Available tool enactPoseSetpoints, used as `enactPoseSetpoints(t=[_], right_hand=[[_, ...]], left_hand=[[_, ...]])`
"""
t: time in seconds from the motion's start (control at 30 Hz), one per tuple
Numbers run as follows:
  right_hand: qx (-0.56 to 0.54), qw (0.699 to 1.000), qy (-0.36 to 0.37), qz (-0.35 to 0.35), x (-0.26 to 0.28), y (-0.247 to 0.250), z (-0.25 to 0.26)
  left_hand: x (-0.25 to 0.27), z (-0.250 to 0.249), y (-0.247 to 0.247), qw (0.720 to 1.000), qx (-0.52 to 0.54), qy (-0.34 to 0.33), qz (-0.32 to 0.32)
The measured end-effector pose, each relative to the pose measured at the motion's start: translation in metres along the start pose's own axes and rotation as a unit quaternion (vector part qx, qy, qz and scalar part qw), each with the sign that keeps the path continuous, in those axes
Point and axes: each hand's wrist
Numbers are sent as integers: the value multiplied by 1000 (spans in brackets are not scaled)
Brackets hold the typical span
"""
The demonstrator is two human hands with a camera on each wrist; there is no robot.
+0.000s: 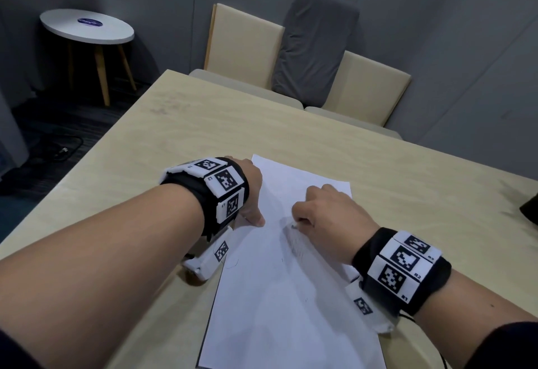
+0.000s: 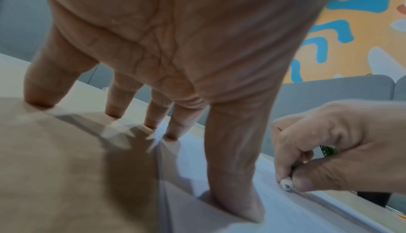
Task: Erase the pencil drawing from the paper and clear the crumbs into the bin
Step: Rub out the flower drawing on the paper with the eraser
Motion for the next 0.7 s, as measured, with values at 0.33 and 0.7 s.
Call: enactPoseSetpoints(t=[0.33, 0.7], right_hand=[[11, 1000, 11, 3, -2, 1, 2], [-37, 999, -17, -12, -7, 1, -2]], left_hand=[[0, 0, 0, 1000, -2, -1, -4], [2, -1, 2, 1000, 3, 0, -1]])
Point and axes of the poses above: each hand's wrist, its own x-axis away from the middle knuckle, its own y-axis out of the back of the hand, z = x × y, and after that the axes turned 14 degrees about -x, right-handed
